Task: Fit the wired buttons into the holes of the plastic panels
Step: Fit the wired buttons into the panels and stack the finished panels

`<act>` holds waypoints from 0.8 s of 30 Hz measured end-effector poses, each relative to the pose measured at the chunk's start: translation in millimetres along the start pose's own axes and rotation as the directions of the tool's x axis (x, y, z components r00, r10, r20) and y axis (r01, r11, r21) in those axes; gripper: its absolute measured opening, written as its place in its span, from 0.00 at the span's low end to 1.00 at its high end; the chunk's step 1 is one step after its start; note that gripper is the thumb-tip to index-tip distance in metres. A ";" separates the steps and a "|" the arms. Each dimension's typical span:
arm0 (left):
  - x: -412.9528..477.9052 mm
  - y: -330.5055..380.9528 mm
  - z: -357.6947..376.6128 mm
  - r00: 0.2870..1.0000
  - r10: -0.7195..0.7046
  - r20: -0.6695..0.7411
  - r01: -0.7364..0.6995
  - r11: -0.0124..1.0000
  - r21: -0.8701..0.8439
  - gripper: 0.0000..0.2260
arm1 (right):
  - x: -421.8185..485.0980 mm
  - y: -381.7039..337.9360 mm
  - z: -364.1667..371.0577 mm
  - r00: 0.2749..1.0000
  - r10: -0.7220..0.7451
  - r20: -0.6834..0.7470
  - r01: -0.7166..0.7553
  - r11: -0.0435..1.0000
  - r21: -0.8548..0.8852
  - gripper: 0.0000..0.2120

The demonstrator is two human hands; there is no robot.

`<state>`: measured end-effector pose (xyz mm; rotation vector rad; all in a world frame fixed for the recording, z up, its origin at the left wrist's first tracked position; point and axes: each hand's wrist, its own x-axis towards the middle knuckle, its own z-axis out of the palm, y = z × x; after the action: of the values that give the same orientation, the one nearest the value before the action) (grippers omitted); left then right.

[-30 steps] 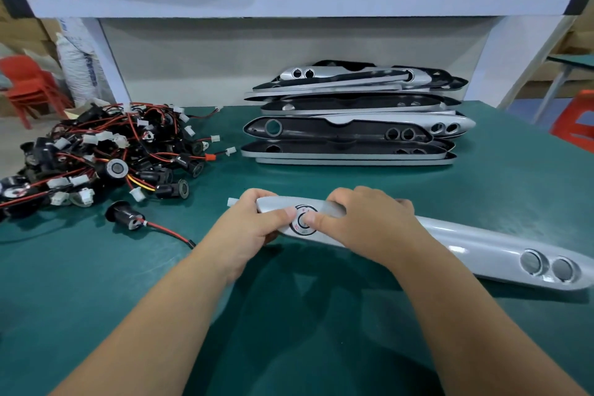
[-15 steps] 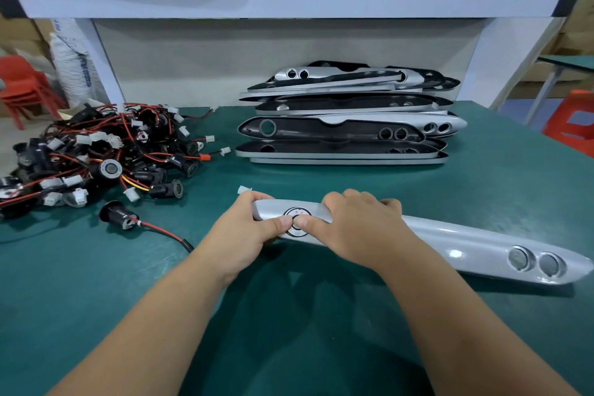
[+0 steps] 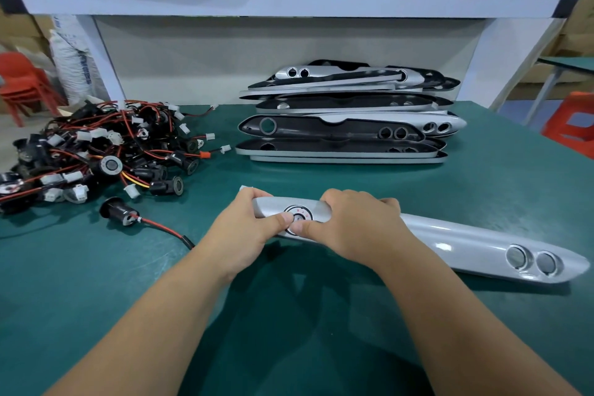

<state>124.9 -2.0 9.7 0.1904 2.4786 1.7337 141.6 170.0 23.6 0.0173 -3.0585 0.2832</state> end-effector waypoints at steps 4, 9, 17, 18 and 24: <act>-0.4 -0.2 1.1 0.999 0.028 -0.027 -0.028 1.000 0.014 0.13 | -0.2 -1.9 -0.8 1.000 0.010 -0.012 -0.010 1.000 0.006 0.30; -2.5 1.7 2.5 0.997 0.061 -0.041 -0.059 0.997 0.048 0.09 | -1.9 -1.9 -0.5 0.997 0.018 -0.069 -0.016 1.000 0.027 0.28; -5.6 4.7 0.1 0.996 0.082 -0.040 -0.080 0.996 0.044 0.06 | -8.1 -0.2 -2.2 0.994 -0.020 -0.111 0.023 0.999 0.030 0.28; -5.6 4.6 -0.2 0.996 0.075 -0.040 -0.074 0.997 0.025 0.05 | -9.9 -0.6 -1.4 0.991 -0.028 -0.128 0.030 0.999 0.020 0.27; -4.1 5.7 2.4 0.993 0.081 -0.083 -0.079 0.996 0.035 0.04 | -18.6 -0.6 1.6 0.962 -0.061 -0.265 0.052 0.998 -0.039 0.28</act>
<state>129.6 1.5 14.3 0.2271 2.5929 1.7694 160.0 169.2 20.8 0.0596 -2.7895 0.2143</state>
